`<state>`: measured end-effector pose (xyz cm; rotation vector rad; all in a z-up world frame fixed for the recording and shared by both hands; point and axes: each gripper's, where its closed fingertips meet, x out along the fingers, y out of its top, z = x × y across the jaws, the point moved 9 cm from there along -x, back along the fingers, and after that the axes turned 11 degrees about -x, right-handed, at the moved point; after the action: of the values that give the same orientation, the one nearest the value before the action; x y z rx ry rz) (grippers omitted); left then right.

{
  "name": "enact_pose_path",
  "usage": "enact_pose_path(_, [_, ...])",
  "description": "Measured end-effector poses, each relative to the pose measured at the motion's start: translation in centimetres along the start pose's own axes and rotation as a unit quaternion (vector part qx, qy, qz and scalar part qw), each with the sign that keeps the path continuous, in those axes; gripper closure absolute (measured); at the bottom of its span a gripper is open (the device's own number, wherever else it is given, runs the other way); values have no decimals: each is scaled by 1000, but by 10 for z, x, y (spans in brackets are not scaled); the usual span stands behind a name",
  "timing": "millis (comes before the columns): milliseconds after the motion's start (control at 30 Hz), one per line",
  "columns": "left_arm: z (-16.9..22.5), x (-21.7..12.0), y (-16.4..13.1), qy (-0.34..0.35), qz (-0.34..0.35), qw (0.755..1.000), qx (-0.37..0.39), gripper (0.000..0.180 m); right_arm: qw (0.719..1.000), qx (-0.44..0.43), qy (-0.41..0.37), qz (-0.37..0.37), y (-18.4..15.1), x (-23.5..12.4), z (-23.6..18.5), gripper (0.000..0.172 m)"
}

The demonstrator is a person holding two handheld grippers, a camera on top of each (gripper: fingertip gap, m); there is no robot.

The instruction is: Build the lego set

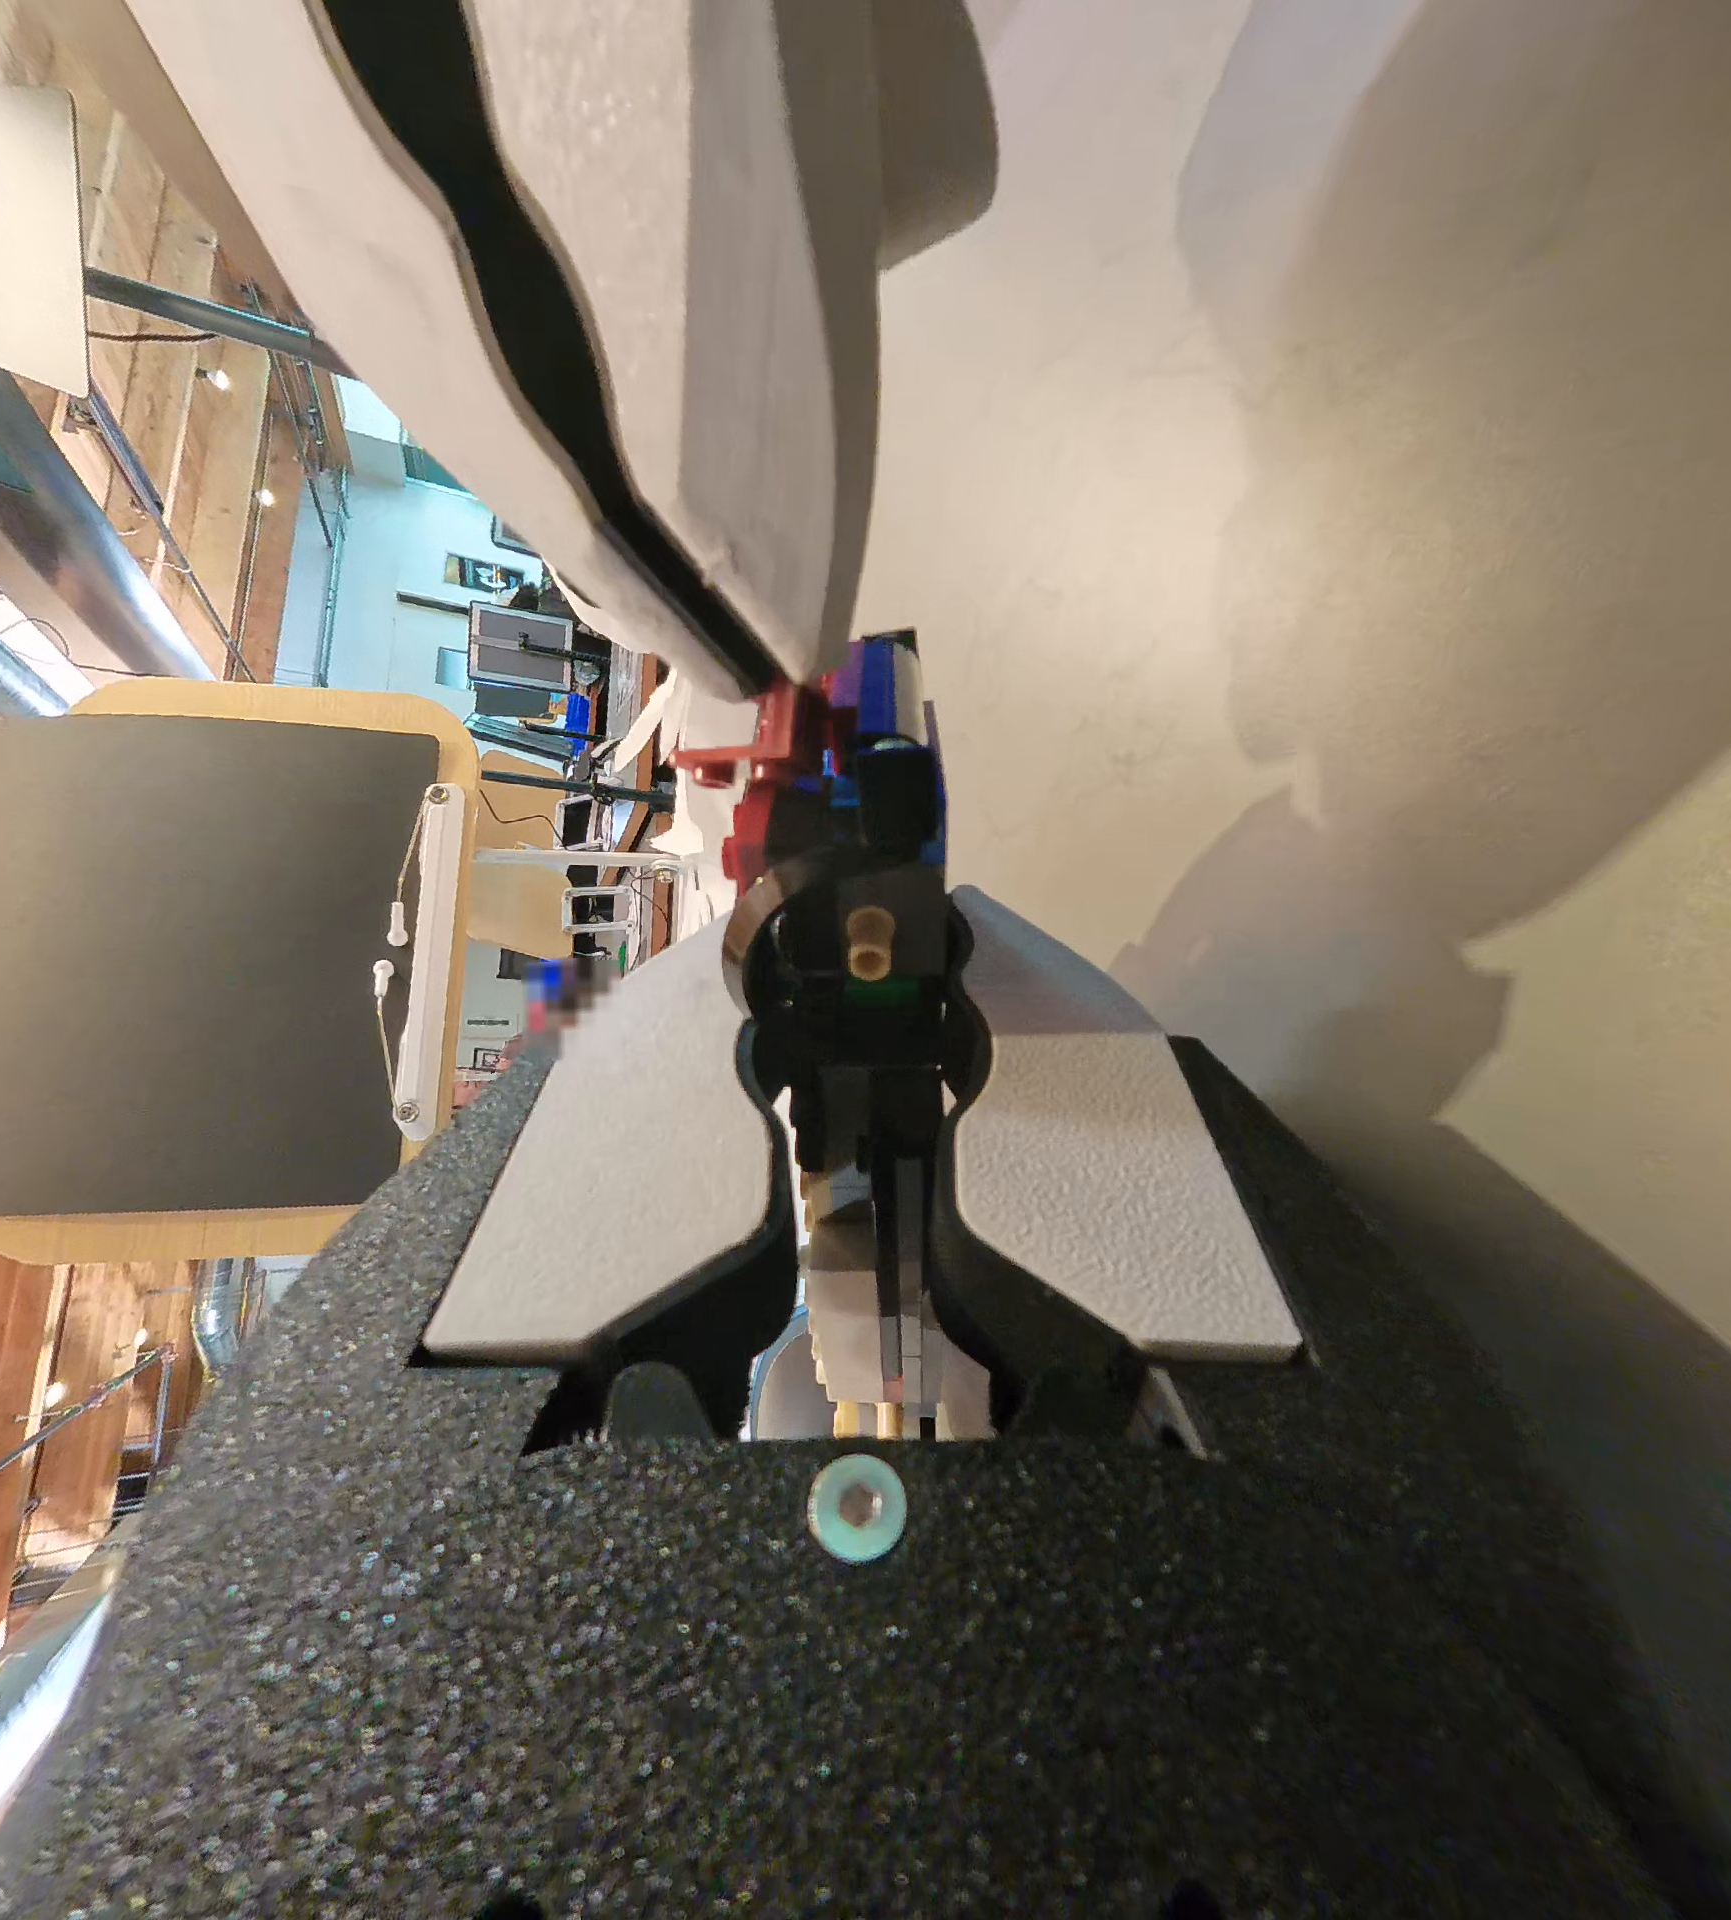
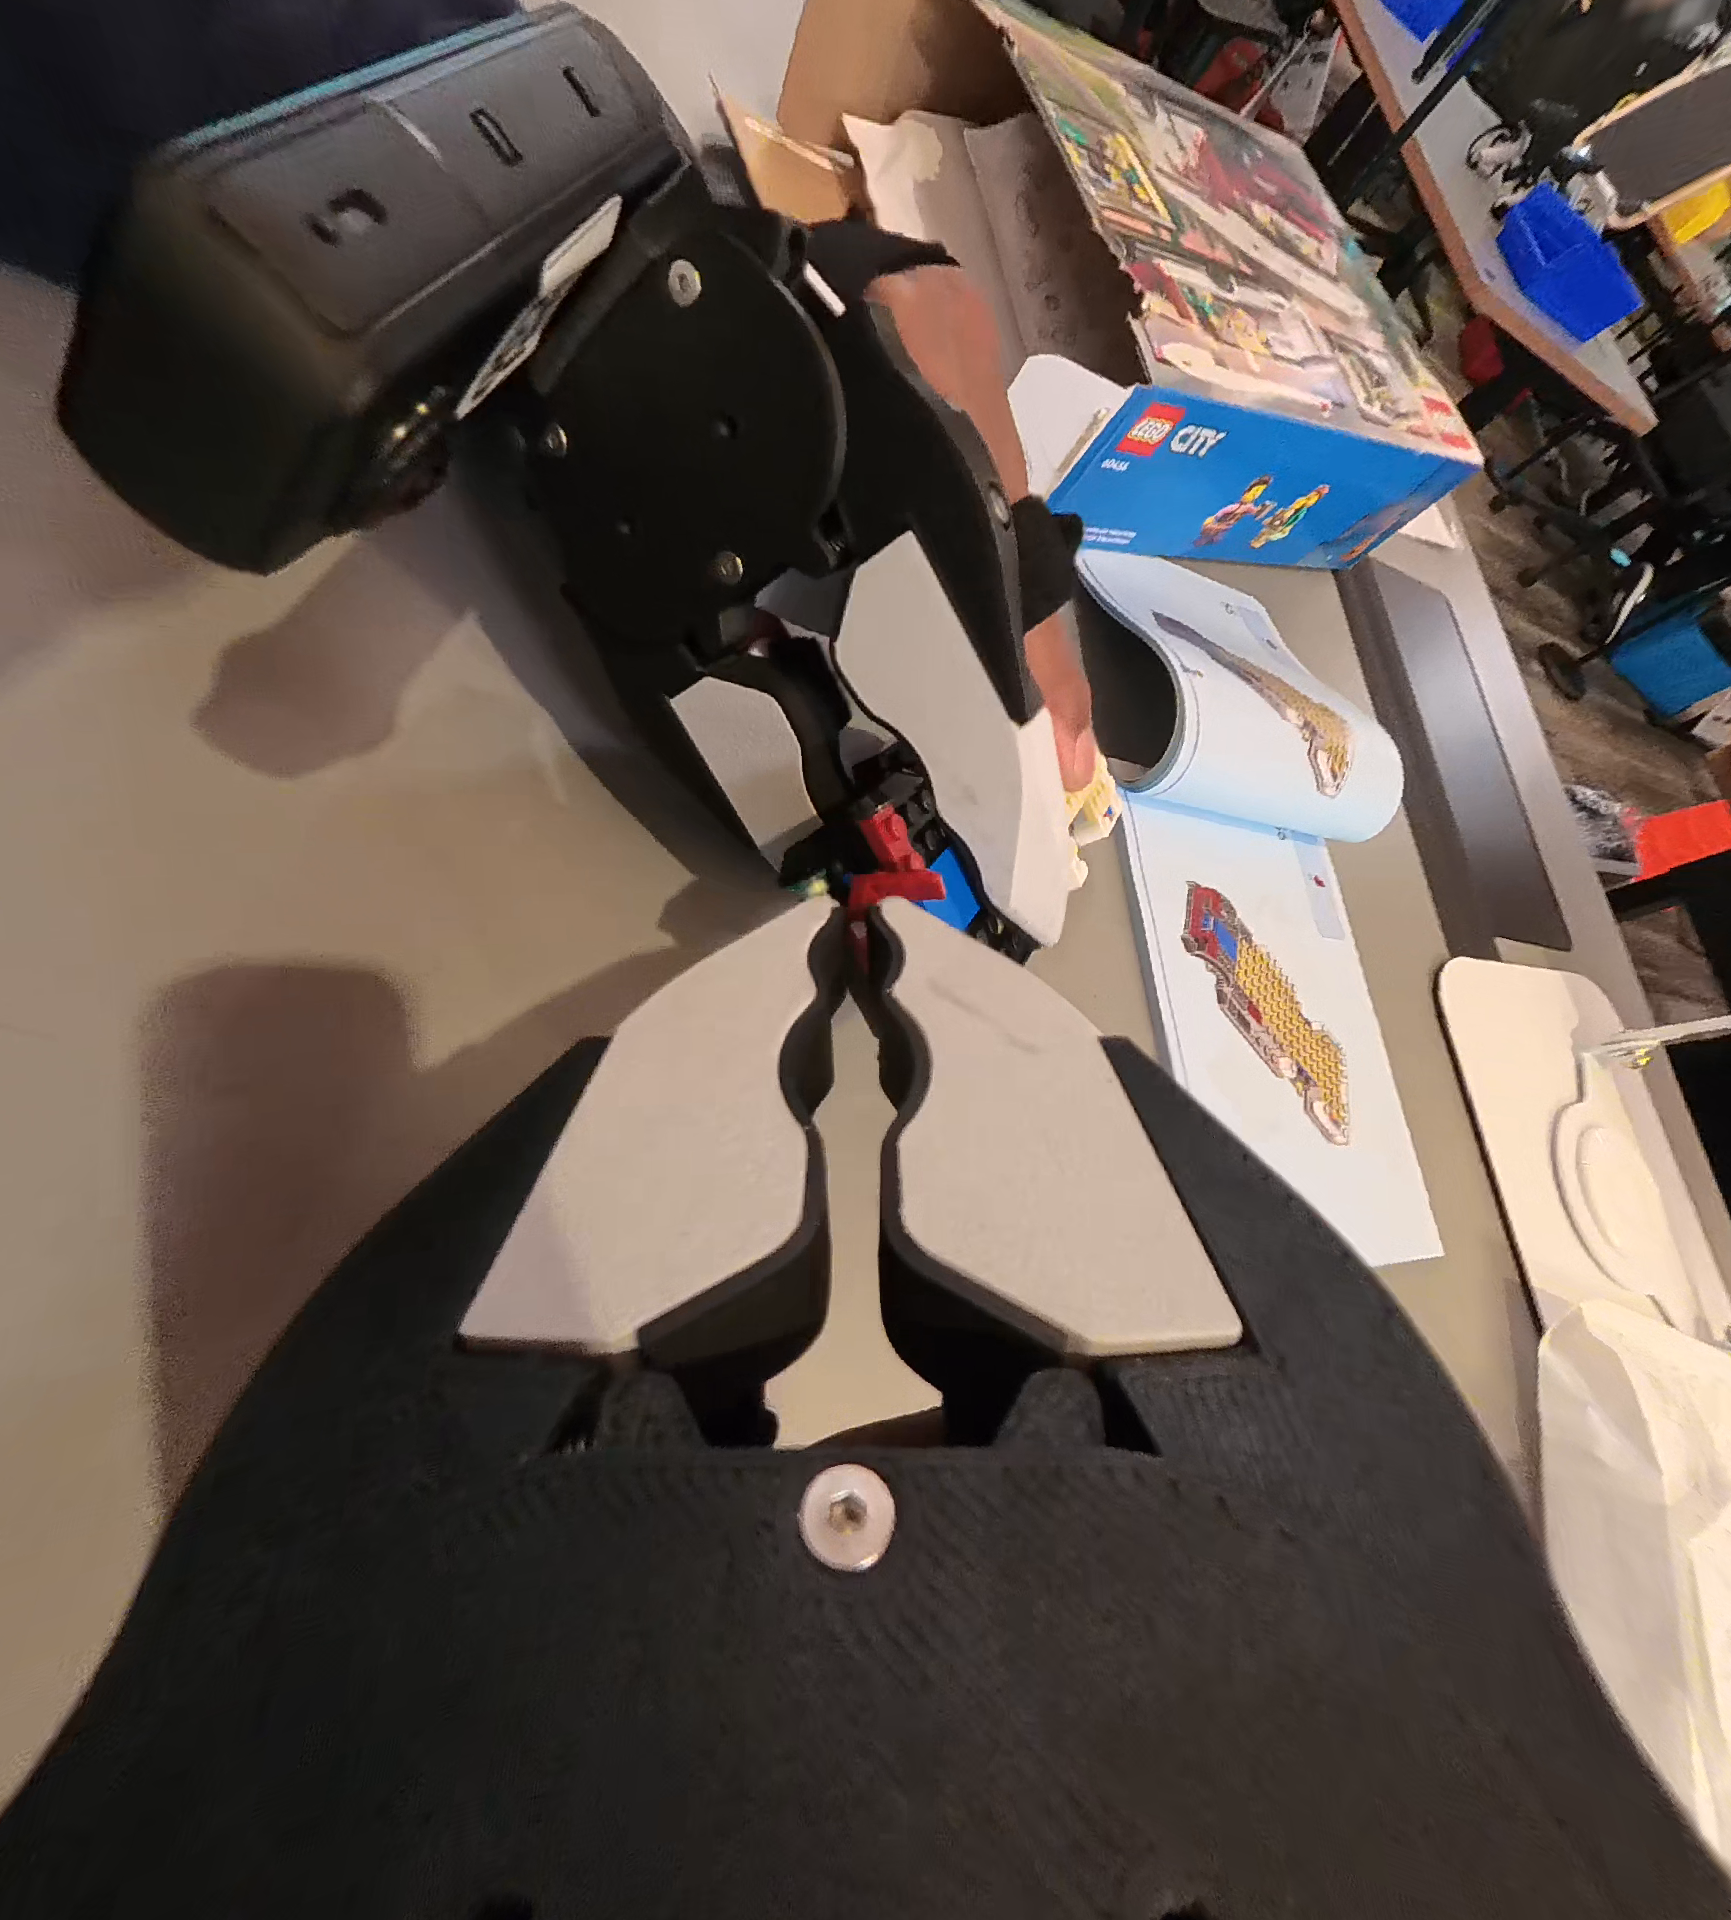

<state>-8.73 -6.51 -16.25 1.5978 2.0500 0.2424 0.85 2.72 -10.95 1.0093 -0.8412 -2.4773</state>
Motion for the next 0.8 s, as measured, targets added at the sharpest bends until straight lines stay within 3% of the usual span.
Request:
enact_pose_path(33, [0,0,0,-1,2,1000,-2,155,1000,-5,-1,4,0,0,0,169])
enact_pose_path(800, [-3,-2,4,-9,8,1000,-20,155,1000,-7,1,21,-2,2,-1,168])
